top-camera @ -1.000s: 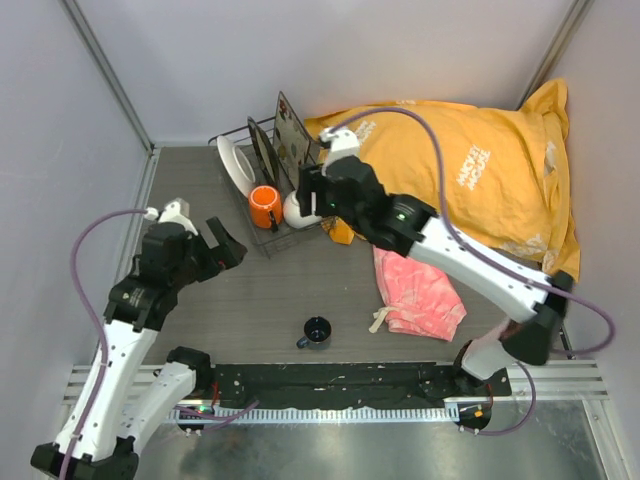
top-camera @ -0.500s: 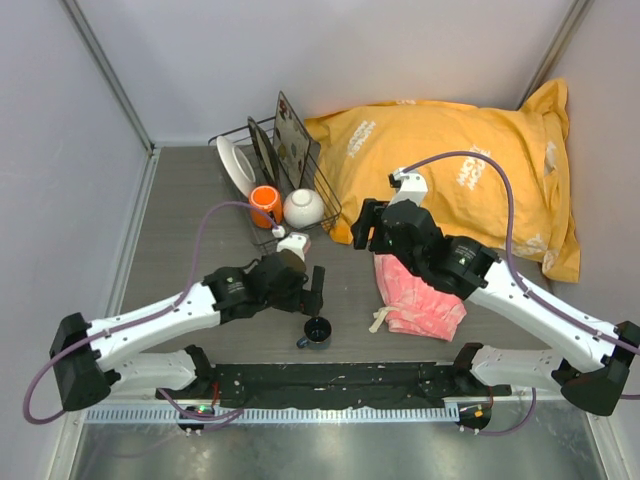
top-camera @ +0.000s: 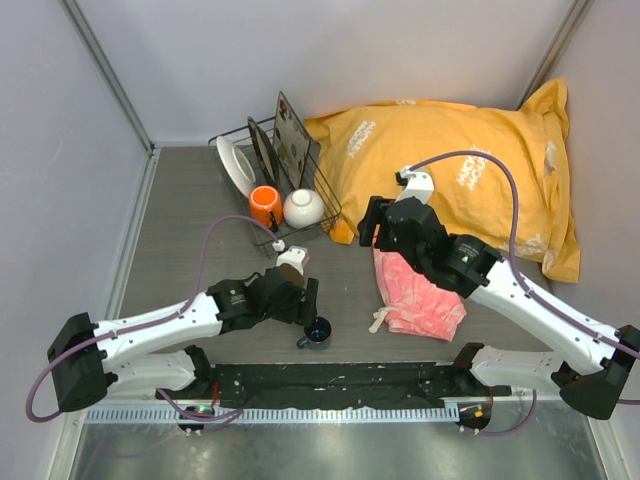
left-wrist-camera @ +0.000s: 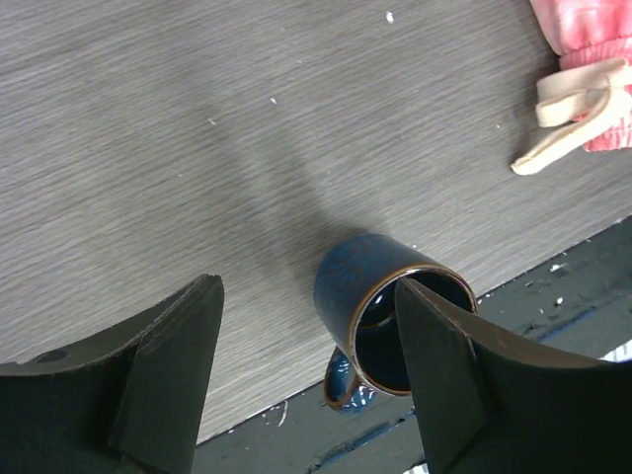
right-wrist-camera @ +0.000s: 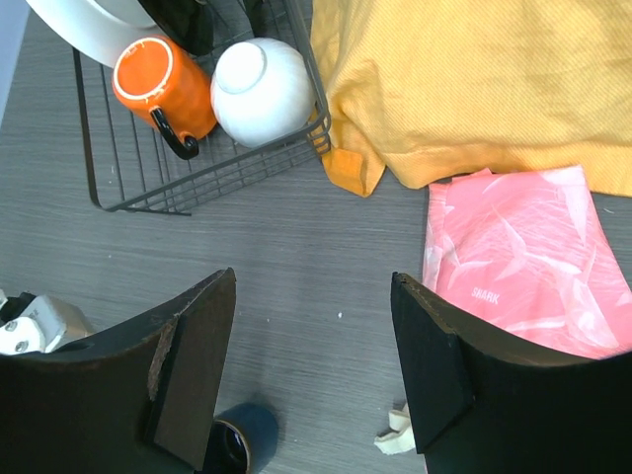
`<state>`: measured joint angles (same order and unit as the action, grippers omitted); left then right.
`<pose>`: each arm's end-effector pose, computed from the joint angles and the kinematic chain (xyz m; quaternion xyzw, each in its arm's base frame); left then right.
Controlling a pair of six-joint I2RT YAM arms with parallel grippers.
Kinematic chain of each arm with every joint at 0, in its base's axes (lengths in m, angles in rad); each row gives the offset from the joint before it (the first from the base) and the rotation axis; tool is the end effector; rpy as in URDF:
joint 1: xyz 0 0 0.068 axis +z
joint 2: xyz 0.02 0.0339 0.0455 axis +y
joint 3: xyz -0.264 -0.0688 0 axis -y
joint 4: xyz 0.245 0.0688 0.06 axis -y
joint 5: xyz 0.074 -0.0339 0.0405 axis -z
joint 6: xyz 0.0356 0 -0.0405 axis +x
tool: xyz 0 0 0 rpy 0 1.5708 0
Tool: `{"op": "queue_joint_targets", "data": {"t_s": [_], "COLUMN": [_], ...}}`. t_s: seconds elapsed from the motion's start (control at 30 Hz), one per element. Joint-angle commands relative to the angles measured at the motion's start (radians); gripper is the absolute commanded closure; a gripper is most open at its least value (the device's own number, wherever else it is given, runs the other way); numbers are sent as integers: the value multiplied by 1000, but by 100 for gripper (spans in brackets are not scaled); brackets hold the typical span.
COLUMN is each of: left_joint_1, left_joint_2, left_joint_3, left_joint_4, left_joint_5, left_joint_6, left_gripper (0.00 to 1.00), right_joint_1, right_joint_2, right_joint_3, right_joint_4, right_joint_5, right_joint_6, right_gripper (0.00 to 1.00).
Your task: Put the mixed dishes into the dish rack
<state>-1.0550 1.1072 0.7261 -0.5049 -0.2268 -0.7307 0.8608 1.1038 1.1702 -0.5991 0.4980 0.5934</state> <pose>0.1157 -0.1878 0.2300 0.1136 0.9298 -0.1930 0.2922 0.1643 0.1651 0.3719 0.0090 0.8503 0.1597 0.5014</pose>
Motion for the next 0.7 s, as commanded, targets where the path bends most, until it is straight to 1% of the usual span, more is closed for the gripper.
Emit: {"op": "queue_joint_targets", "data": {"t_s": [0.0, 0.23, 0.33, 0.37, 0.43, 0.47, 0.53, 0.6, 0.67], "left_joint_1": [-13, -42, -49, -51, -53, -53, -53, -53, -53], "left_joint_2": [-17, -15, -18, -18, -7, -1, 19, 37, 72], "left_joint_3": [-20, -36, -47, -50, -53, -54, -51, -44, -28], "left_joint_4": [88, 97, 98, 98, 101, 111, 118, 132, 140], "left_joint_5": [40, 61, 64, 64, 64, 66, 73, 79, 89], "left_joint_6": [-15, -18, -24, -26, -24, -26, -24, -19, -12], "left_gripper": [27, 32, 40, 45, 50, 54, 59, 61, 65], "right_joint_1": [-19, -45, -52, -55, -60, -62, -63, -68, -69], "right_joint_2": [-28, -33, -33, -32, -28, -27, -25, -27, -24], "right_joint_3": [-15, -29, -33, -37, -43, -46, -50, -53, -58], "right_joint_4": [25, 28, 33, 36, 42, 42, 48, 48, 48], "right_joint_5": [-3, -29, -41, -45, -56, -58, -65, -72, -75], "right_joint_6": [2, -4, -4, -4, -3, -3, -3, -3, -3], "right_gripper": [30, 30, 30, 30, 30, 30, 30, 30, 30]}}
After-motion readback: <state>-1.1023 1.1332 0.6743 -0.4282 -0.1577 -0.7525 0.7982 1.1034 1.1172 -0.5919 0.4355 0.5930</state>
